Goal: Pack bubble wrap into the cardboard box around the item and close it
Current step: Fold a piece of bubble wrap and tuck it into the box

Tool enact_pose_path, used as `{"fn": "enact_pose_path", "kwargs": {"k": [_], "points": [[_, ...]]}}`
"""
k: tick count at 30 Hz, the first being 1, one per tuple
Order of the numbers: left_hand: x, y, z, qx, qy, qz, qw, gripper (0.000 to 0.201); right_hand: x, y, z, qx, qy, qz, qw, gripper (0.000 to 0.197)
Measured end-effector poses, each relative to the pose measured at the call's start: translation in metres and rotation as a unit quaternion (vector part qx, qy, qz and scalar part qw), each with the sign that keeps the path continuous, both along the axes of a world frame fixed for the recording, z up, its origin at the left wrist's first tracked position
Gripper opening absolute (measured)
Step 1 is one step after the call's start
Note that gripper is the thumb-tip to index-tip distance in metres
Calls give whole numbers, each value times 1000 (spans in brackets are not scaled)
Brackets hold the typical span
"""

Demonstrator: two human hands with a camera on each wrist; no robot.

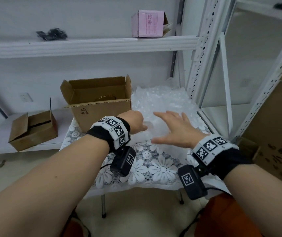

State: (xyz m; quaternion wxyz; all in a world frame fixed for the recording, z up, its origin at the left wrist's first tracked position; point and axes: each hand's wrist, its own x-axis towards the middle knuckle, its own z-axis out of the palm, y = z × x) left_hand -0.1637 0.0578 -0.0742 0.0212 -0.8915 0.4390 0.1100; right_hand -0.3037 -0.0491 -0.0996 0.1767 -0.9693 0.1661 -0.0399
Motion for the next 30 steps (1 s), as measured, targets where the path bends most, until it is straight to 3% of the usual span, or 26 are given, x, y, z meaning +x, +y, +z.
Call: {"fn": "enact_pose_path", "kwargs": {"k": [2, 6, 10, 12, 15, 18, 20, 21, 24, 26, 28, 30], "points": [[2, 2, 3, -9, 5, -5, 1000, 34, -3, -2, -5, -45, 78, -2, 996, 94], [6, 11, 6, 4, 58, -33, 998, 21, -5, -13, -12, -104, 247, -64, 961, 63], [10, 18, 5, -38, 140, -4, 989, 20, -8, -19, -13, -86, 287, -127, 946, 53], [13, 20, 6, -127, 179, 63, 973, 15, -10, -24, -17, -102, 260, -148, 949, 65], [21, 21, 7, -245, 149, 145, 947, 17, -14, -32, -24, -95, 183, -184, 961, 91], [30, 19, 5, -291, 147, 168, 930, 4, -15, -37, -29, -86, 100, -182, 974, 108], [33, 19, 5, -324, 158, 190, 913, 10, -13, -35, -30, -16, -45, -166, 985, 111], [33, 19, 5, -352, 177, 189, 899, 12, -12, -31, -28, 59, -134, -165, 975, 103], [25, 22, 9, -432, 272, 176, 842, 52, -7, -26, -18, 294, -307, -217, 879, 56], [23, 26, 7, -489, 367, 183, 770, 71, -5, -29, -16, 425, -360, -263, 788, 24], [21, 33, 4, -520, 463, 193, 691, 92, -5, -33, -15, 532, -376, -309, 693, 8], [20, 41, -2, -513, 513, 205, 657, 109, -8, -35, -17, 572, -374, -350, 640, 7]]}}
